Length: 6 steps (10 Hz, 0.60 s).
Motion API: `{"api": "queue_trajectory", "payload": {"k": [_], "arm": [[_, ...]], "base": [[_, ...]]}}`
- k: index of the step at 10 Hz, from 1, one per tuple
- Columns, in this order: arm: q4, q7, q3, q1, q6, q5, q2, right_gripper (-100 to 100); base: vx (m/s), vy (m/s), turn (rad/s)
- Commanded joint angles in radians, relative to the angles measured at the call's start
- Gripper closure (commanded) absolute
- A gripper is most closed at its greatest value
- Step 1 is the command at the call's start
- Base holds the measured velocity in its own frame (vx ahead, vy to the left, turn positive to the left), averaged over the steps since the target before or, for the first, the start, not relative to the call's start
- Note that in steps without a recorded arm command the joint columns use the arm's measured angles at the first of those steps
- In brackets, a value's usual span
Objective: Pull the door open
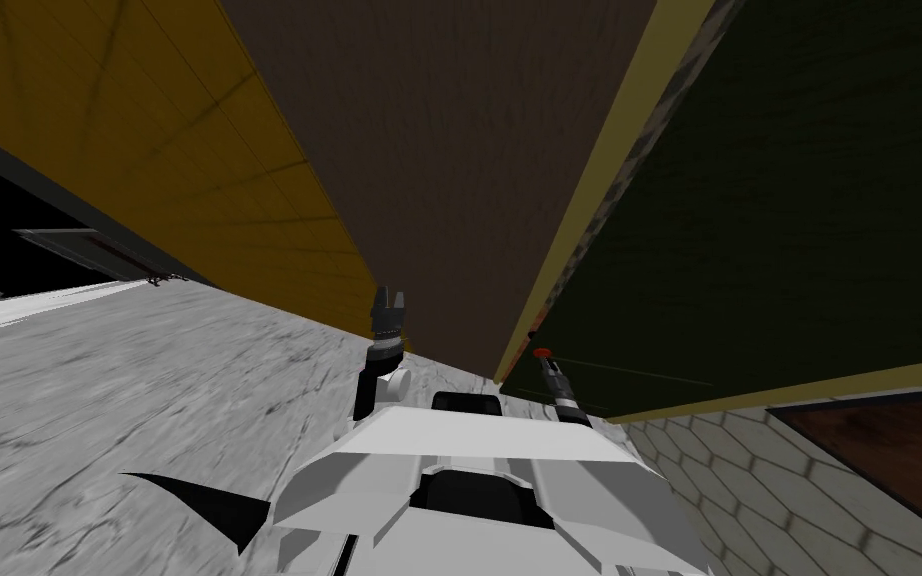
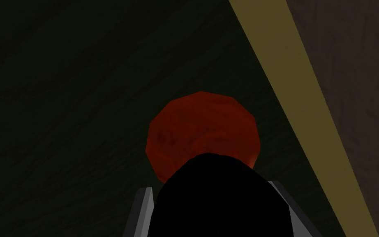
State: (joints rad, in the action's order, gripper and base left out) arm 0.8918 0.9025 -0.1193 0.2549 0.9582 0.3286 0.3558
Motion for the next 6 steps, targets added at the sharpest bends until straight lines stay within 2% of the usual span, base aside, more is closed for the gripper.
{"api": "queue_trajectory", "payload": {"k": [1, 2, 5, 6], "arm": [[0.008, -0.050, -0.021, 0.009, 0.006, 0.010, -0.013, 100], [0.008, -0.054, -0.021, 0.009, 0.006, 0.010, -0.013, 100], [0.024, -0.142, -0.037, 0.021, 0.013, 0.040, -0.017, 100], [0.024, -0.150, -0.037, 0.021, 0.013, 0.040, -0.017, 100]], "base": [[-0.040, -0.024, 0.078], [-0.027, -0.019, 0.032], [-0.039, -0.020, 0.071], [-0.036, -0.020, 0.029]]}}
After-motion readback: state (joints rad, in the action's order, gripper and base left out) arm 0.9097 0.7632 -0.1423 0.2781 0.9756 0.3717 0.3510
